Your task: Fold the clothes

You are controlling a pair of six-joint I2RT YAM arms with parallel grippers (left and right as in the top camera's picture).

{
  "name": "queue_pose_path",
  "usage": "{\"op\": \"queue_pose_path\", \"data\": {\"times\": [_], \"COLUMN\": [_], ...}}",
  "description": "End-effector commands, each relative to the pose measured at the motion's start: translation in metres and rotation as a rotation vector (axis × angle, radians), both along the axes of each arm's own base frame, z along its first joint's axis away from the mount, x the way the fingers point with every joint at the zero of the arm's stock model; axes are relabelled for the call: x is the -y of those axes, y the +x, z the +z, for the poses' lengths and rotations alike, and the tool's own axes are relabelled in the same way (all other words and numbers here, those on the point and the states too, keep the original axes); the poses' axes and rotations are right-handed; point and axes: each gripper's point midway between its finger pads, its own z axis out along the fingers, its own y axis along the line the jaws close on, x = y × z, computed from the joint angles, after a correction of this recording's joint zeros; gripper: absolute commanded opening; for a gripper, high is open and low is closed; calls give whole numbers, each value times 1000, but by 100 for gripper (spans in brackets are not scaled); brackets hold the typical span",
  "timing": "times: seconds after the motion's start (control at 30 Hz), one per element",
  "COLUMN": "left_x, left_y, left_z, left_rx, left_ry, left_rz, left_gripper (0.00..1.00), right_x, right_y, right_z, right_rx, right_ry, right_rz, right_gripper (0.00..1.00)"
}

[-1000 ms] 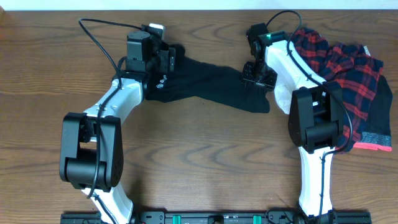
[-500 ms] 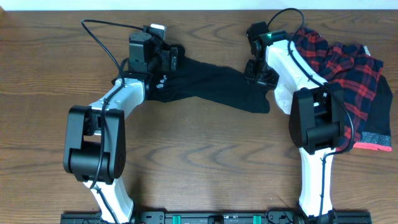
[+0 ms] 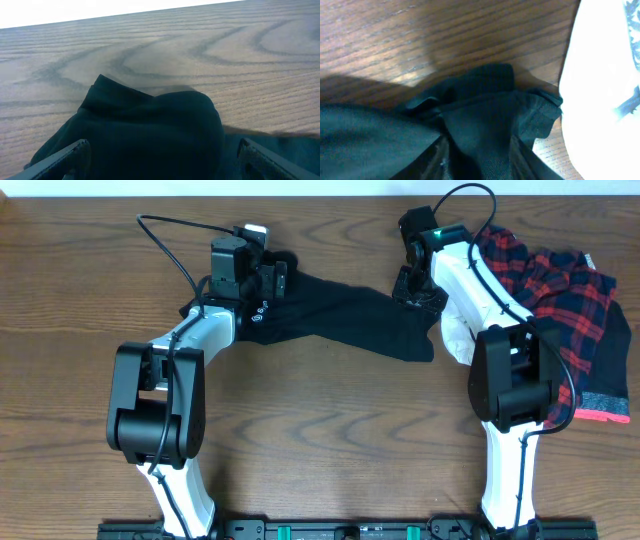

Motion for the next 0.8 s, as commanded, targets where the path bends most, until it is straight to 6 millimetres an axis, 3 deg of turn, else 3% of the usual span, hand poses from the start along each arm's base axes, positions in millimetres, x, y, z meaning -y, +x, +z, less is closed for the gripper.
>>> {"op": "queue_pose_path", "data": {"times": [0.0,0.13,0.37,0.77], "left_x": [2,2,2,0], "left_y": [2,-1,-3,-14], "left_z": [-5,-8,-15,-50], "left_rx": [-13,-30,-49,-146], "left_ry": [4,6,9,22], "left_rz": [-11,-10,-10,-9], "left_gripper": [94,98,98,98], "right_x": [-3,-1,-1,-11], "right_y": [0,-5,-7,-13], "right_z": [17,16,15,15], "right_rx": [21,4,-7,-20], "right_ry": [9,-10,-13,-2], "right_rz": [5,7,7,29], "right_gripper": [47,58,57,57]}}
